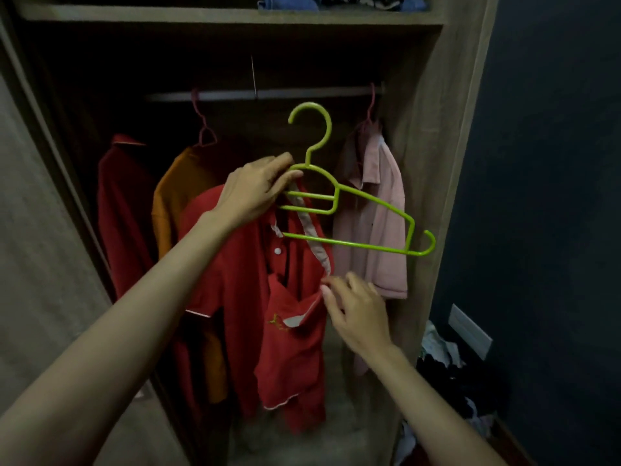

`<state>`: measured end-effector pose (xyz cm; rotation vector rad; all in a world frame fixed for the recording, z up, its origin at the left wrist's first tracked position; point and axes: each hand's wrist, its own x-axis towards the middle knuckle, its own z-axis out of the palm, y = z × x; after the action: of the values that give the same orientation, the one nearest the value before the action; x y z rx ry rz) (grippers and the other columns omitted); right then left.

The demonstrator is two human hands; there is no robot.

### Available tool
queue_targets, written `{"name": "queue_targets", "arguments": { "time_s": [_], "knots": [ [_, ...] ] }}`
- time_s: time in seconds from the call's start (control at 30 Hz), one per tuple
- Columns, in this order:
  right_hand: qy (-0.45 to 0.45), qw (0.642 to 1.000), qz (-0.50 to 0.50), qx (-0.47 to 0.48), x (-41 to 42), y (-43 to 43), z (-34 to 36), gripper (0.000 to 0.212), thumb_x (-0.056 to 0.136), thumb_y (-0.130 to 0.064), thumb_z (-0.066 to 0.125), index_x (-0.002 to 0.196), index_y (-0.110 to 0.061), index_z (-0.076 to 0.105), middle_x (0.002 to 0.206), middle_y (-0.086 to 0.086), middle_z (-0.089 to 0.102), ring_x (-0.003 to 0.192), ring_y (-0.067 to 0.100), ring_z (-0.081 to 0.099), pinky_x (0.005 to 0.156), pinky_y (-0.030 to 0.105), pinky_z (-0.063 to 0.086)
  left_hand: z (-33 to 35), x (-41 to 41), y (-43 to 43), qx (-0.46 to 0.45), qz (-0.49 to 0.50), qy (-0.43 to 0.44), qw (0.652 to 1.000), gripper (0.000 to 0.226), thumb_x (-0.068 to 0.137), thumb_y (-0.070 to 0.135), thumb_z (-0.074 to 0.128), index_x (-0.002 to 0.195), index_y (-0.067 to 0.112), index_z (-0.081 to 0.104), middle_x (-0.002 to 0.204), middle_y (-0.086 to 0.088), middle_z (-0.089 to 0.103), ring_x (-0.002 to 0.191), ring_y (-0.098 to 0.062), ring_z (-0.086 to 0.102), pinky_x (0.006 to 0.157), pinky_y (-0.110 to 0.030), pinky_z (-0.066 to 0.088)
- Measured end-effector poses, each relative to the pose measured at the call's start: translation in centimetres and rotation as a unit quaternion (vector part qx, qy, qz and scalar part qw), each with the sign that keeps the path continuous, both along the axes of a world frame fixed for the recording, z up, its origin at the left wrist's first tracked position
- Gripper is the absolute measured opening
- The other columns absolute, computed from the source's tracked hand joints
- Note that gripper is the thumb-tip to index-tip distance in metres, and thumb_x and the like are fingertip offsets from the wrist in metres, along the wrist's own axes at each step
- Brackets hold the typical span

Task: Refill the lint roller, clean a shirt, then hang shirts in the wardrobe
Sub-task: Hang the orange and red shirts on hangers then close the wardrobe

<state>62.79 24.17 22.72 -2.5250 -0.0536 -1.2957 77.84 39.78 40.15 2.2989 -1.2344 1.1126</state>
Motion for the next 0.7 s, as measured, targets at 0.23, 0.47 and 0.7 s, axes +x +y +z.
{"name": "queue_targets", "arguments": {
  "time_s": [0.23, 0.47, 0.7],
  "knots": [
    [0.171, 0.970, -0.067, 0.159, 5.6, 0.6, -2.1, 0.026, 0.088, -0.038, 0.057, 0.111, -0.036, 0.068, 0.125, 0.008, 0.055, 0.113, 0.029, 0.055, 0.090, 0.042, 0.043, 0.3, -1.0, 3.0, -0.014, 0.023, -0.022, 0.999, 0.033, 0.096, 0.055, 0.034, 0.095, 0.024, 0.047, 0.087, 0.000, 0.057, 0.085, -0.028, 0.062, 0.060, -0.037, 0.047],
    [0.121, 0.972, 0.061, 0.192, 5.3, -5.3, 0.9, 0.037, 0.077, 0.005, 0.058, 0.100, -0.020, 0.076, 0.115, 0.006, 0.062, 0.101, 0.026, 0.061, 0.088, 0.035, 0.049, -3.4, 1.3, 11.1, 0.021, 0.112, -0.093, 0.989, 0.034, 0.095, 0.052, 0.032, 0.099, 0.020, 0.044, 0.084, -0.012, 0.052, 0.069, -0.037, 0.061, 0.045, -0.036, 0.043],
    [0.128, 0.985, 0.064, 0.095, 4.7, -7.9, 5.2, 0.025, 0.075, 0.002, 0.061, 0.077, -0.017, 0.077, 0.106, 0.004, 0.060, 0.103, 0.023, 0.058, 0.088, 0.032, 0.046, -4.9, 2.0, 12.1, 0.067, 0.106, -0.155, 0.980, 0.020, 0.094, 0.033, 0.042, 0.105, 0.016, 0.046, 0.076, -0.013, 0.054, 0.052, -0.030, 0.057, 0.033, -0.028, 0.036]
  ]
}}
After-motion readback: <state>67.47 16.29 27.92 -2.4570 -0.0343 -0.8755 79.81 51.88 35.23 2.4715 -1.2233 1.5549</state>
